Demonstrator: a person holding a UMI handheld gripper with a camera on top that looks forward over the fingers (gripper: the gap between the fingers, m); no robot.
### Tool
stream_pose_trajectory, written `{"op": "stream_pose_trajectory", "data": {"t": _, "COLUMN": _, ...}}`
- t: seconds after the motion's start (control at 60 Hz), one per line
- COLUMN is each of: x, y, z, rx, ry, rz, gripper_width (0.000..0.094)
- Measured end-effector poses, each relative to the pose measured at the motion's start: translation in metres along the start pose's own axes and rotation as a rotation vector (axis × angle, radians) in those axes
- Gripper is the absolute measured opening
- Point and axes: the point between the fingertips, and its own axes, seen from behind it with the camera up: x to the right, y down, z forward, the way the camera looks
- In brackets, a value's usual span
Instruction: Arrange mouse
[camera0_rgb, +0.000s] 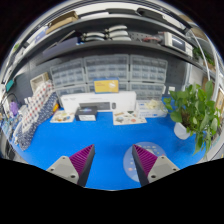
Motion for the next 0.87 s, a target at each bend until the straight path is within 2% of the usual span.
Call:
{"op": "stream_pose_trajectory", "data": {"t": 0.183, "x": -0.077, "y": -0.005, "z": -0.049, "rx": 0.071, "ry": -0.044, "rz": 0.014, "gripper_width": 0.0754}}
{"op": "stream_pose_trajectory", "data": {"t": 0.45, "x": -0.150, "y": 0.023, "z": -0.087, "rx": 0.046, "ry": -0.070, "rz": -0.043, "gripper_width": 0.0765}}
{"op": "stream_pose_trajectory", "data": {"t": 0.867, "x": -0.165, "y": 0.037, "z": -0.106, "rx": 0.032, "ry": -0.023, "rz": -0.074, "gripper_width": 0.0762}}
